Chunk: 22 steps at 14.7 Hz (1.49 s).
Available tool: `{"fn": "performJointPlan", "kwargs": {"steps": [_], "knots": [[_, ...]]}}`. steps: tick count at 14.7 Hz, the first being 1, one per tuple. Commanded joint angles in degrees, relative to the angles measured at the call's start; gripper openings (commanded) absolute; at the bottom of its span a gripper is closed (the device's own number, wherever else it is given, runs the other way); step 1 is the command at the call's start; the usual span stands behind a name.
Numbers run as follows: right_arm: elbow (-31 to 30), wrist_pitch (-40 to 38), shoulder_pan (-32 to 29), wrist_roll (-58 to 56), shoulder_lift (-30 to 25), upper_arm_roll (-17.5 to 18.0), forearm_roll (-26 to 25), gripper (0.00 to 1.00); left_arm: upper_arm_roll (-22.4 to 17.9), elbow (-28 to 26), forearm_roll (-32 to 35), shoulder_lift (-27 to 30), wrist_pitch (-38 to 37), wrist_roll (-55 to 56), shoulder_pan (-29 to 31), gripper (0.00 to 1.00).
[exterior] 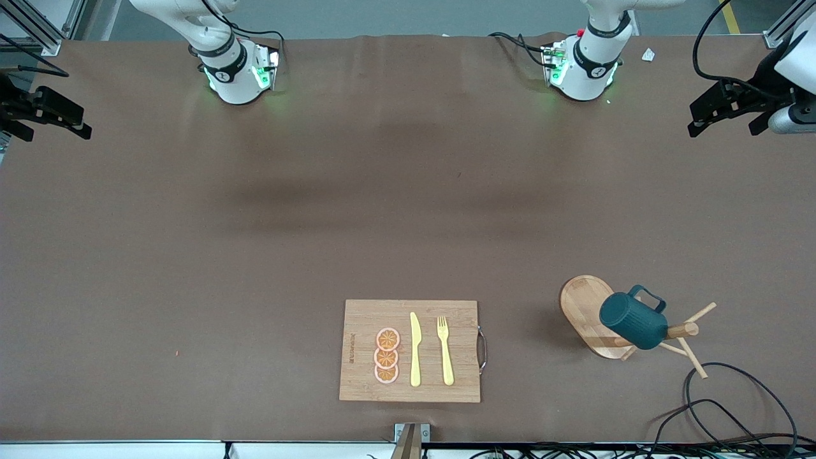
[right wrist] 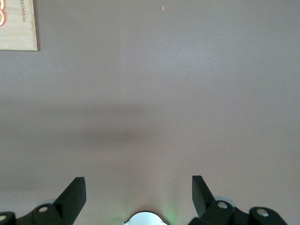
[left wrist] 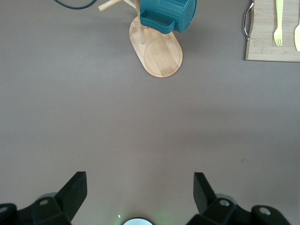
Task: Transfer cup from left to right arm and place
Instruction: 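Move the left gripper toward the teal mug on the wooden stand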
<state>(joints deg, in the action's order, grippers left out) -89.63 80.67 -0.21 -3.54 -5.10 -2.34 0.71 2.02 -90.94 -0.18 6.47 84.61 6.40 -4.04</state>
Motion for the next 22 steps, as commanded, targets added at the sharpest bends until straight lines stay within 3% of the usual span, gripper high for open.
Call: {"fn": "performJointPlan", "kwargs": {"steps": [1, 4, 9, 13, 15, 18, 22], "knots": [[-1.51, 0.19, 0.04, 0.12, -1.50, -0.12, -0.27, 1.00, 0.01, 1.30, 0.26, -0.66, -0.58, -0.87, 0.17, 1.00], [-1.51, 0.28, 0.13, 0.12, -1.50, -0.12, -0.27, 1.00, 0.01, 2.08, 0.26, -1.71, -0.50, -0.87, 0.26, 1.00], [-1.51, 0.10, -0.05, 0.12, -1.50, -0.12, -0.18, 1.00, -2.10, 7.88, 0.18, -9.53, 0.20, -0.87, 0.17, 1.00], [-1.51, 0.10, -0.05, 0.12, -1.41, -0.12, -0.27, 1.00, -3.68, 8.41, -0.35, -13.31, 5.99, 0.10, 0.26, 1.00], [-1.51, 0.10, -0.05, 0.12, -1.41, -0.12, -0.18, 1.00, -4.48, 11.30, -0.61, -16.29, 6.80, 0.19, 0.17, 1.00], [-1.51, 0.10, -0.05, 0.12, -1.41, -0.12, -0.18, 1.00, -4.21, 15.26, -1.66, -20.95, 7.85, 5.61, -0.01, 1.00], [-1.51, 0.10, -0.05, 0.12, -1.41, -0.12, -0.18, 1.00, -4.12, 16.40, -2.81, -24.04, 9.79, 14.68, -0.36, 1.00]]}}
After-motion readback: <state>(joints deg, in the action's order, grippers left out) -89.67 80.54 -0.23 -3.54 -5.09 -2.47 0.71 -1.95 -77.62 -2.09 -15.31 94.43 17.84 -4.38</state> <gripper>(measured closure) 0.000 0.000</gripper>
